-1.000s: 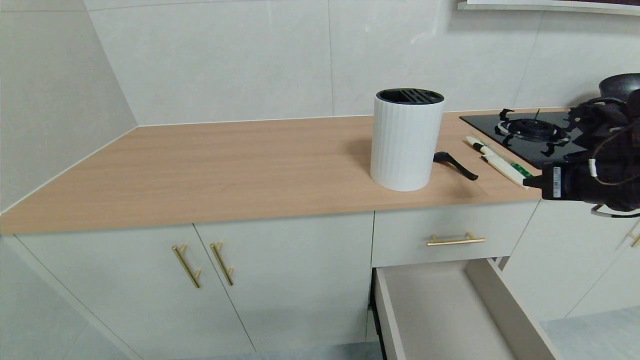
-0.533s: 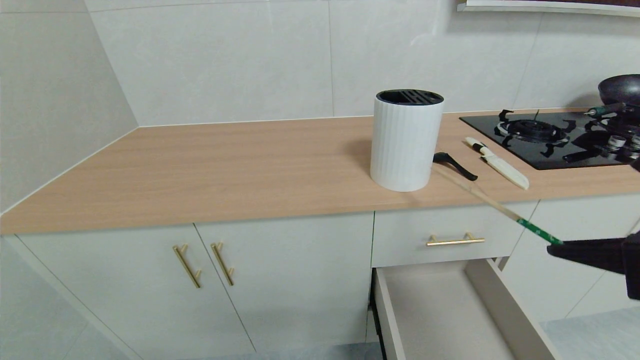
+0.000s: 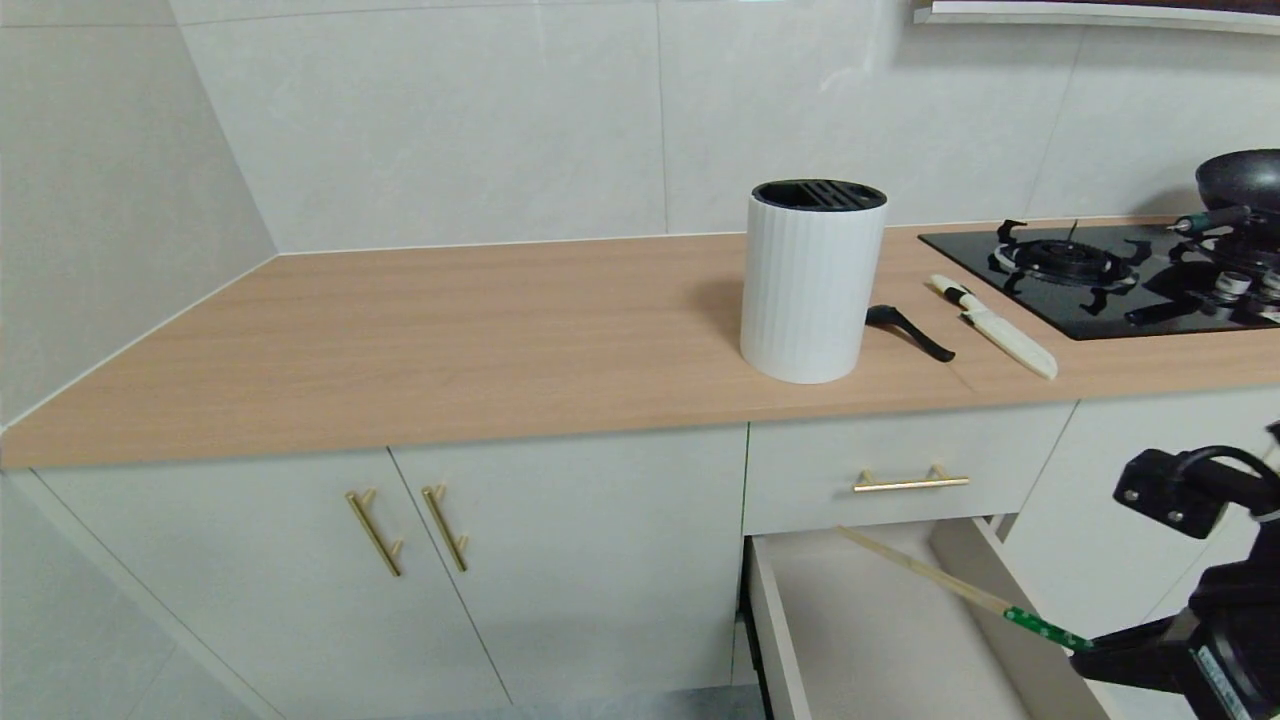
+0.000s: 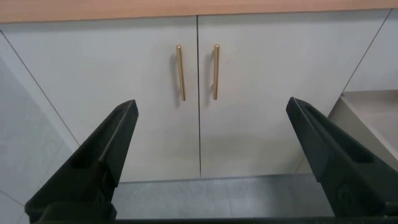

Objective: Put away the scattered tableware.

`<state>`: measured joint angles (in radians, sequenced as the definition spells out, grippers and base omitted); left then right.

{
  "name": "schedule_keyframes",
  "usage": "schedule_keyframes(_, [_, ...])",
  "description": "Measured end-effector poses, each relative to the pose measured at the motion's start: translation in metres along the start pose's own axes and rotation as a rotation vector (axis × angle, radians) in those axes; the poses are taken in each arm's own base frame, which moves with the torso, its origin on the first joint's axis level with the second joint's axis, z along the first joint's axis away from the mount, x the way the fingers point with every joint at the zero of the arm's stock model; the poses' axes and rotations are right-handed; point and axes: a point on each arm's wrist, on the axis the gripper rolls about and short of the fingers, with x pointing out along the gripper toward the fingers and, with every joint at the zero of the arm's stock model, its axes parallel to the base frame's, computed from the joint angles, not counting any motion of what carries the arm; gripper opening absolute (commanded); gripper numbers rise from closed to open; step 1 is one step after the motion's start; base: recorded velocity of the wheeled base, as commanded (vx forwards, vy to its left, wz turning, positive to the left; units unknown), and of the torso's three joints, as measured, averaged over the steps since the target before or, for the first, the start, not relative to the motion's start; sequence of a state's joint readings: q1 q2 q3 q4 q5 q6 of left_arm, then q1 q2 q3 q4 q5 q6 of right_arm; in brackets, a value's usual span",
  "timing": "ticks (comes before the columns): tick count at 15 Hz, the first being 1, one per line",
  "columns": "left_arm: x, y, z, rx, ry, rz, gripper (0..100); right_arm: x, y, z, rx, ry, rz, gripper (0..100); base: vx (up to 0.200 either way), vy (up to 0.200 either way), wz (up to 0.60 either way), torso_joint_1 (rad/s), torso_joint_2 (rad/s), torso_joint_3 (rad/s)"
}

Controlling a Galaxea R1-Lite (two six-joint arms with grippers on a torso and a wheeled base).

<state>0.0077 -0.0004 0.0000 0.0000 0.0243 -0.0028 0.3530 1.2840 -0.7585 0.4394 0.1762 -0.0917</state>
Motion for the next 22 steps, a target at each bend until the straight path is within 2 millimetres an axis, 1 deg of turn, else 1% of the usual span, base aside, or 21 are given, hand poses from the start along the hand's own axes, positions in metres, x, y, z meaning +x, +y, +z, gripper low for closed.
schedule_keyframes(3, [0.0,0.0,0.0,0.0,0.0,0.0,100,0.031,-0.005,0.004,0.021,0.148,-0.026,0,0.0,0.0,0.0,0.0,0.0,0.0])
schedule_keyframes(5, [0.0,0.0,0.0,0.0,0.0,-0.001,100,0.054,-0.009,0.01,0.068,0.198,-0.036,0,0.0,0.0,0.0,0.0,0.0,0.0])
schedule_keyframes(9, [0.0,0.0,0.0,0.0,0.0,0.0,100,0.103,-0.02,0.024,0.203,0.199,-0.09,0,0.0,0.0,0.0,0.0,0.0,0.0])
schedule_keyframes(11, [0.0,0.0,0.0,0.0,0.0,0.0,100,0.129,-0.025,0.033,0.276,0.141,-0.133,0,0.0,0.0,0.0,0.0,0.0,0.0])
schedule_keyframes(12, [0.0,0.0,0.0,0.0,0.0,0.0,100,0.138,-0.027,0.033,0.304,0.136,-0.144,0,0.0,0.0,0.0,0.0,0.0,0.0])
schedule_keyframes(15, [0.0,0.0,0.0,0.0,0.0,0.0,100,0.161,-0.031,0.032,0.33,0.146,-0.185,0,0.0,0.0,0.0,0.0,0.0,0.0])
schedule_keyframes(17, [0.0,0.0,0.0,0.0,-0.001,0.0,100,0.171,-0.033,0.031,0.341,0.144,-0.206,0,0.0,0.0,0.0,-0.031,0.07,0.043])
schedule_keyframes(22, [0.0,0.0,0.0,0.0,0.001,0.0,100,0.179,-0.034,0.028,0.343,0.163,-0.219,0,0.0,0.0,0.0,-0.152,0.4,0.236])
